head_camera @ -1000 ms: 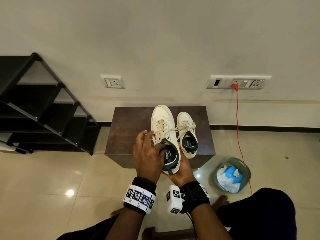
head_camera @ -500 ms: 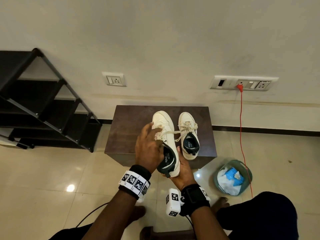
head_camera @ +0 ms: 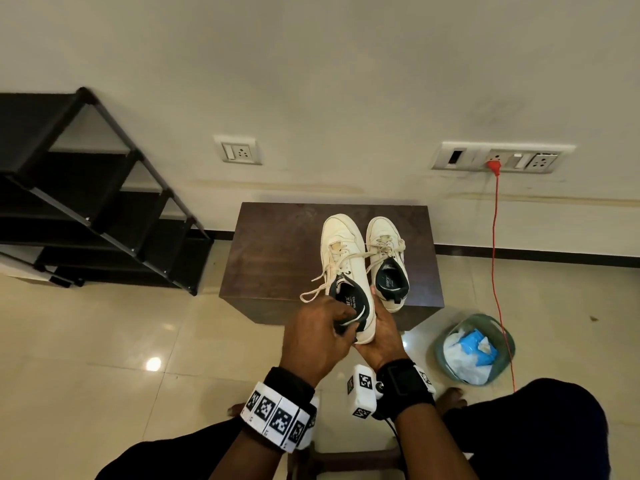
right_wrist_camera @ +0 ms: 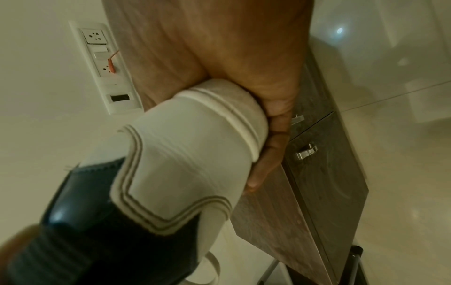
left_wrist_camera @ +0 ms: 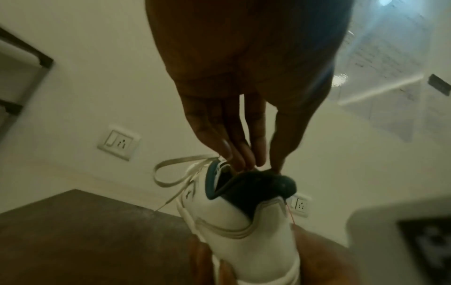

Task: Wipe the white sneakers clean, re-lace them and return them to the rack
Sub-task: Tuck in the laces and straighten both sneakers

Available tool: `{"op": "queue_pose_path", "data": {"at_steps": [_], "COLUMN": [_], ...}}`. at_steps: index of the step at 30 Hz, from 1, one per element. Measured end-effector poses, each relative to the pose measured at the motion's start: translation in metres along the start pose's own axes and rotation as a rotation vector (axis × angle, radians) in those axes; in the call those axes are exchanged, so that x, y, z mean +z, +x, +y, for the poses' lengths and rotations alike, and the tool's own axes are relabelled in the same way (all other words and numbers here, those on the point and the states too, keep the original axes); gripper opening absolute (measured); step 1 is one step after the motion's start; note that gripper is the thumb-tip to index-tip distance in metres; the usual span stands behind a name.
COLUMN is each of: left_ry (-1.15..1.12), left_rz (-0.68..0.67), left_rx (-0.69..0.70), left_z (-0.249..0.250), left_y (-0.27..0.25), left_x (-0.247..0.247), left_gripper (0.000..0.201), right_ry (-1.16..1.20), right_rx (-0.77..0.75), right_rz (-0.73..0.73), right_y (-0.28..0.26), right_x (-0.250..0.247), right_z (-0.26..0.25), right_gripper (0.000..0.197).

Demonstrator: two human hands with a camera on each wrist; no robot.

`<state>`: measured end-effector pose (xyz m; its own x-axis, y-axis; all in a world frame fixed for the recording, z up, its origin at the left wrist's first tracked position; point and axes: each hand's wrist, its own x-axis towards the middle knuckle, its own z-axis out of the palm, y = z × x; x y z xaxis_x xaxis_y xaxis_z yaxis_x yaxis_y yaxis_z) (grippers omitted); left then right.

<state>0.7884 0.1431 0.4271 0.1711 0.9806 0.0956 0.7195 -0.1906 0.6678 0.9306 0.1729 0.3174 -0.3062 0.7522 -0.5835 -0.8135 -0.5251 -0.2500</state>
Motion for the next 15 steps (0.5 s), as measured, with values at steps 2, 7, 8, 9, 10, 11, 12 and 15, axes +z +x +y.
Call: {"op": "queue_pose_path", "data": {"at_steps": [2,7,8,9,10,11,12,15], "left_ry": [0.027,-0.163,-0.154,-0.141,-0.133,-0.122,-0.091,0.134], "left_rz": [-0.040,-0.162,-0.179,-0.202,-0.229,-0.271,-0.326,-0.463], "left_rx": [-0.004,-0.017,0.001,0.018,0.032,0.048,0.078,0.209], "left_z": [-0.005,-0.016,-0.018,-0.021,-0.023,-0.023,-0.023,-0.017], "left_y": [0.002,0.007,0.007,0.009,0.011,0.013,0.017,0.028], "left_x": [-0.001,-0.014,-0.016,-0.018,-0.021,-0.025,-0.029,-0.036], "left_gripper": [0.019,0.010,0.010,0.011,0.013,0.015,0.017,0.017], "right_ry": [-0.035,-0.060,-0.014,0.024,0.041,0.041,0.024,-0.007], "right_rx": [-0.002,-0.007,0.003,0.000,0.002,0.006,0.006,-0.003], "right_rz": [-0.022,-0.054,-0.068,-0.075,-0.082,-0.097,-0.101,-0.119], "right_y": [-0.003,-0.003,-0.004,-0.006,-0.007,-0.007,-0.008,-0.007], "right_x": [0.003,0.010,0.011,0.014,0.014,0.014,0.015,0.019], "right_z": [0.000,-0.001,-0.002,-0.002,-0.003,-0.003,-0.001,0.003], "right_gripper": [0.056,0.063,0.057,0.055,0.055,0.055,0.054,0.051]}}
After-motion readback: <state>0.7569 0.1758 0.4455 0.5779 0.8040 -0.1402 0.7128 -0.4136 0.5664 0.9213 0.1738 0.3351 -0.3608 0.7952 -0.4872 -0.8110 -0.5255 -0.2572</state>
